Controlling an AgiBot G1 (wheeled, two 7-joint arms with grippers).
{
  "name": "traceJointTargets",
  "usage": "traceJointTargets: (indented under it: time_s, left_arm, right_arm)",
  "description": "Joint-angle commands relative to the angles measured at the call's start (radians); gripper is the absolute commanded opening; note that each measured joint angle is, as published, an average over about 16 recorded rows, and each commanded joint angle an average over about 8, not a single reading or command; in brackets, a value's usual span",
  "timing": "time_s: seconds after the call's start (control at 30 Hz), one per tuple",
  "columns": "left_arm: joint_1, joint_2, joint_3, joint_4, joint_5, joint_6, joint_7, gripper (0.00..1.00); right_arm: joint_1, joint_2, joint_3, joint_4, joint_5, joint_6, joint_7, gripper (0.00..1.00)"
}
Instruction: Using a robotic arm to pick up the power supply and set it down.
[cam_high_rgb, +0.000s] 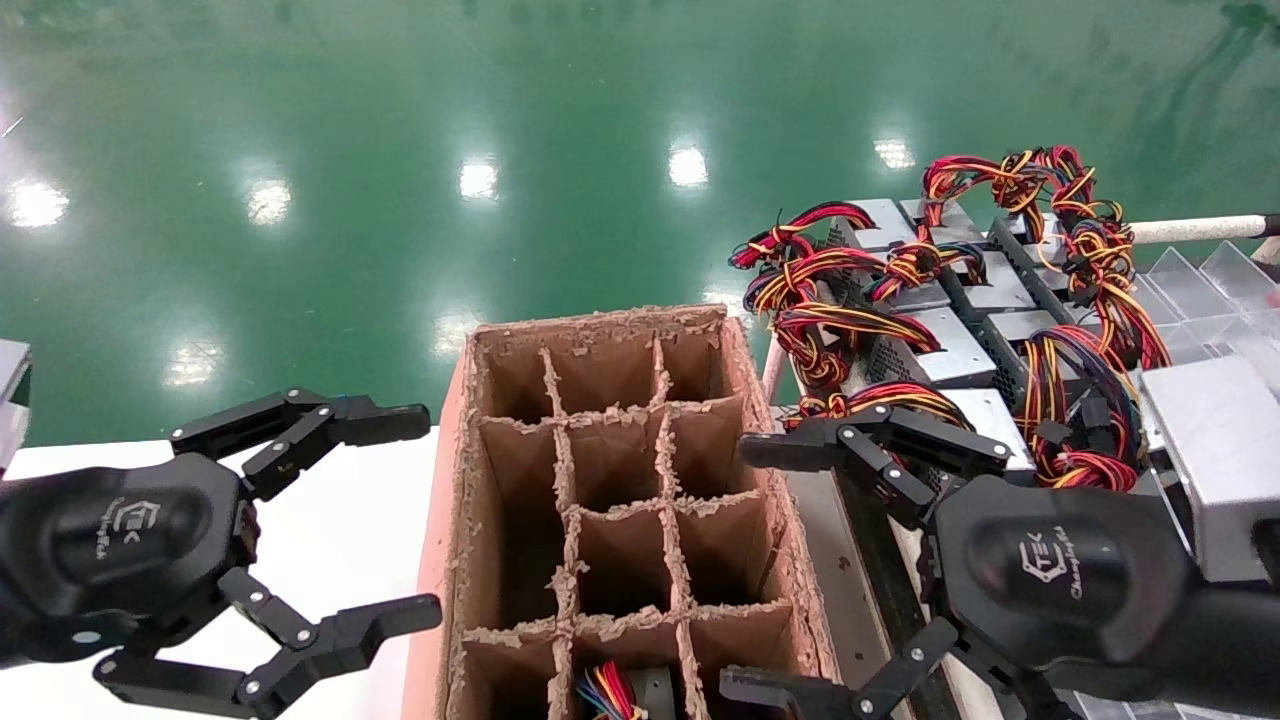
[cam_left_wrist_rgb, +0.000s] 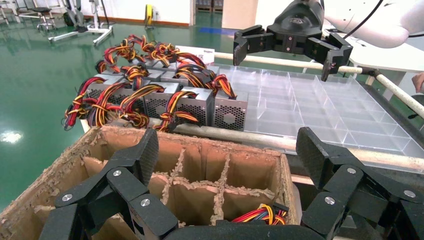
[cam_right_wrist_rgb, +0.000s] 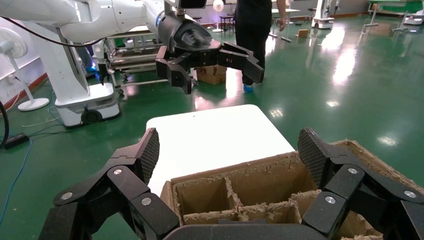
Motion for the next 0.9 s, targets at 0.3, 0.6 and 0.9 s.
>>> traceJointTargets:
  time_s: [0.3,0.6,0.9]
  left_arm:
    - [0.000,0.000,0.000,0.000,0.000,0.000,0.000,1.00]
    - [0.000,0.000,0.000,0.000,0.000,0.000,0.000,1.00]
    - [0.000,0.000,0.000,0.000,0.000,0.000,0.000,1.00]
  right_arm:
    - [-0.002,0.001,0.002,0.001,-0.001,0.001,0.000,1.00]
    - [-0.003,0.002,0.003,0.001,-0.002,0.002,-0.001,1.00]
    - [-0.003,0.003,0.004,0.001,-0.002,0.002,-0.001,1.00]
